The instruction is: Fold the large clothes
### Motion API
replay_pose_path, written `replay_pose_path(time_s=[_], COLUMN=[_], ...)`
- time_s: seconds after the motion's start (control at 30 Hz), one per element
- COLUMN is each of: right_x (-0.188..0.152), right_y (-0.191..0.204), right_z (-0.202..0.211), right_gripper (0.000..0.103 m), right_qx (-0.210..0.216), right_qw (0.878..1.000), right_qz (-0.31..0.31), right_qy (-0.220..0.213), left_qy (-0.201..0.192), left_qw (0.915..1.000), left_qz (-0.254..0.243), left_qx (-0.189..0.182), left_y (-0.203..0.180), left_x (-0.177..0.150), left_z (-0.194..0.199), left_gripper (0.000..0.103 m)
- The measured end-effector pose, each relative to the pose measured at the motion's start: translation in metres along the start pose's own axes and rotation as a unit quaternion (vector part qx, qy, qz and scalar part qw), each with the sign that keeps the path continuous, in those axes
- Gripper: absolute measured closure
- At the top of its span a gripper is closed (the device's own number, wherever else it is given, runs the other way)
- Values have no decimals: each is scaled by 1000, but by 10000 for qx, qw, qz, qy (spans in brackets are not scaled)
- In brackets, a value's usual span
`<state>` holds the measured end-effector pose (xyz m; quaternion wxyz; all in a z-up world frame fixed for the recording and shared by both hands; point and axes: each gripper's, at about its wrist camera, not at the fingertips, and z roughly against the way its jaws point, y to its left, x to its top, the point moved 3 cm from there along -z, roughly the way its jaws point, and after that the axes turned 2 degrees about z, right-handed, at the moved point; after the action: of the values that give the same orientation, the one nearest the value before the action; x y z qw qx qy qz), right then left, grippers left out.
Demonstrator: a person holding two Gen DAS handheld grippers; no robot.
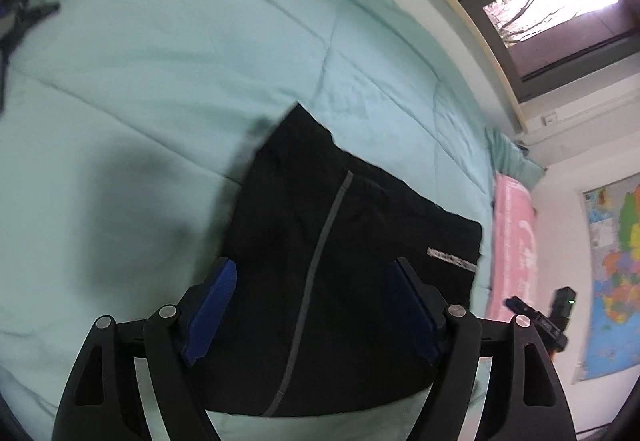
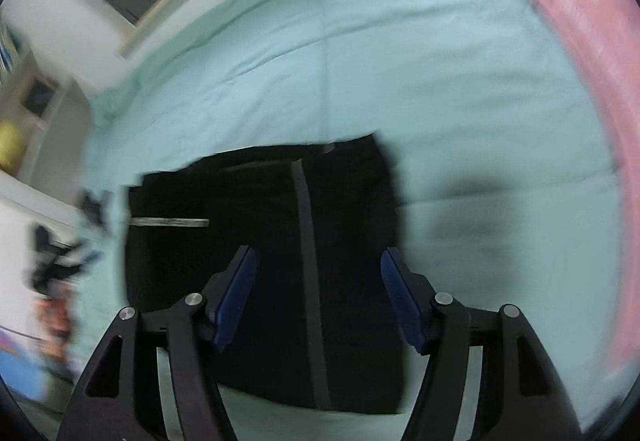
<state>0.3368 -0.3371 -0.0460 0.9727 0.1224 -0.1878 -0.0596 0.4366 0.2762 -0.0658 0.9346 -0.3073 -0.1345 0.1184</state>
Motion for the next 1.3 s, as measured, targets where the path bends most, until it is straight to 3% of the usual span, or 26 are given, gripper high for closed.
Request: replay_pose_path(time_s=[0.2,0.37,0.47,0.53,0.57,0.6,0.63,0.67,0.7,0.8,0.9,1.0,1.13,1.3], right_x=[31,58,64,64,65,63,61,59,57,56,73,98,114,91], right_y=[0,-11,-18,-18,-18,-18,-16,-14,-10,2,13,26,13,-10], right_z=[-57,-101,-120,-133,-142,-147,-149,-148,-141,-103,-68,-65,-118,-195], right_gripper=[35,35,35,35,35,43,56,78,80,85,86,86,86,86], right_qx=[-638,-740,-634,-435,-417,-447,-514,-593,-879,-1398,-1606,-1739,-1844,-1782], right_qw=[9967,9943,9937,9940,9936,9932,9925,9915,9888,9821,9757,9713,9755,9786], right_qz=[489,738,839,878,869,863,901,979,1112,1260,1366,1395,1130,906], right_qy=[60,225,393,492,581,633,650,617,469,-99,-589,-831,-410,479], left_qy=[-180,-38,300,460,441,356,340,311,179,-214,-730,-1130,-909,-70], left_qw=[9992,9983,9989,9984,9983,9988,9993,9986,9974,9963,9945,9892,9856,9835], left_qz=[81,53,117,243,256,168,-104,-343,-501,-590,-598,-556,-296,14], left_qx=[341,586,343,-200,-290,-274,-69,244,485,579,461,755,1397,1810], left_y=[8,21,29,29,27,23,15,9,5,-8,-28,-41,-19,23], left_x=[36,69,78,81,81,80,78,75,73,75,91,115,130,115], left_z=[-37,-75,-95,-107,-110,-111,-112,-111,-106,-79,-46,-45,-92,-163], left_gripper=[23,23,23,24,26,55,73,85,87,88,88,89,90,90])
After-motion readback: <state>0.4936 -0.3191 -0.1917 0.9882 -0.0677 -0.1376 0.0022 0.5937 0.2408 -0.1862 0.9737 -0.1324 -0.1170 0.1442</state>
